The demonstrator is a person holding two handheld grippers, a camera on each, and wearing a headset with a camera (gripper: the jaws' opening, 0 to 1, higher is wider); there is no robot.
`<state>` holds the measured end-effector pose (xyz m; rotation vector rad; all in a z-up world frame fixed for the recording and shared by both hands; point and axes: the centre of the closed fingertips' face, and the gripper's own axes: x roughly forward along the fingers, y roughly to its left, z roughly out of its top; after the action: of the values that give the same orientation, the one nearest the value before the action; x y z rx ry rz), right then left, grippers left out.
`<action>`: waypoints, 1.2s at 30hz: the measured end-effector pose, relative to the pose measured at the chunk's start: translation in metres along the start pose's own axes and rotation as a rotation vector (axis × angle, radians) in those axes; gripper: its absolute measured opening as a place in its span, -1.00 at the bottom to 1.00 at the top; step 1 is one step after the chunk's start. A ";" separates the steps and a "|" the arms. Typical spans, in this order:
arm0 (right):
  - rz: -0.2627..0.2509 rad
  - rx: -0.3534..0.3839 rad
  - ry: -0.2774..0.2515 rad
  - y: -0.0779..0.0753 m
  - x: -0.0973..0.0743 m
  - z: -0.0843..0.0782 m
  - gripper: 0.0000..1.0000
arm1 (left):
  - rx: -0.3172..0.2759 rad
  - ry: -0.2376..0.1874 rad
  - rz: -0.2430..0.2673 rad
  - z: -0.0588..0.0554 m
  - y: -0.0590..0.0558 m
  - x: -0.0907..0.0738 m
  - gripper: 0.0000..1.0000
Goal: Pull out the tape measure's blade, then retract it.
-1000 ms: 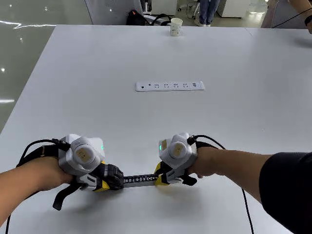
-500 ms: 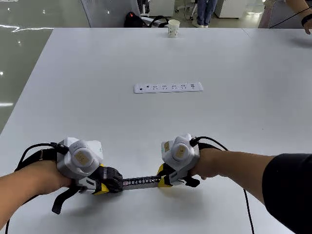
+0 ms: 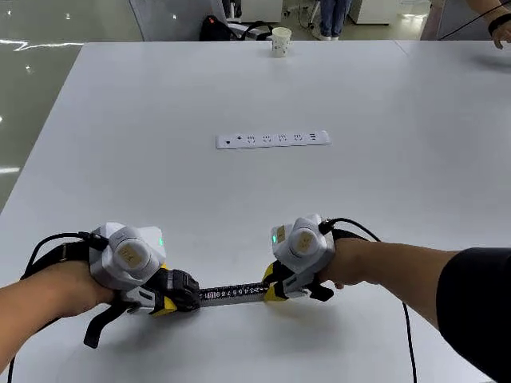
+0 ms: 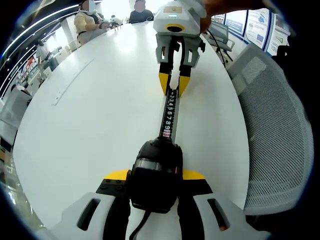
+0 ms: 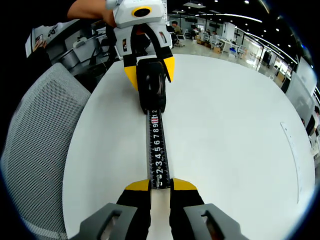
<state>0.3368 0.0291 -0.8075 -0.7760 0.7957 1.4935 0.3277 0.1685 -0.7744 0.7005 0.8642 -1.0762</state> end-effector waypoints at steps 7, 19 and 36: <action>-0.002 -0.005 0.004 -0.002 -0.003 -0.005 -0.81 | -0.002 0.001 0.000 0.000 0.001 0.000 -0.39; -0.009 -0.015 0.021 -0.003 -0.009 -0.018 -0.81 | -0.002 0.001 0.000 0.000 0.001 0.001 -0.39; -0.015 0.008 0.030 -0.005 -0.018 -0.030 -0.81 | -0.002 0.003 -0.002 0.000 0.001 0.001 -0.39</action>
<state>0.3432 -0.0051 -0.8087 -0.7980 0.8161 1.4681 0.3290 0.1684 -0.7750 0.7001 0.8685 -1.0764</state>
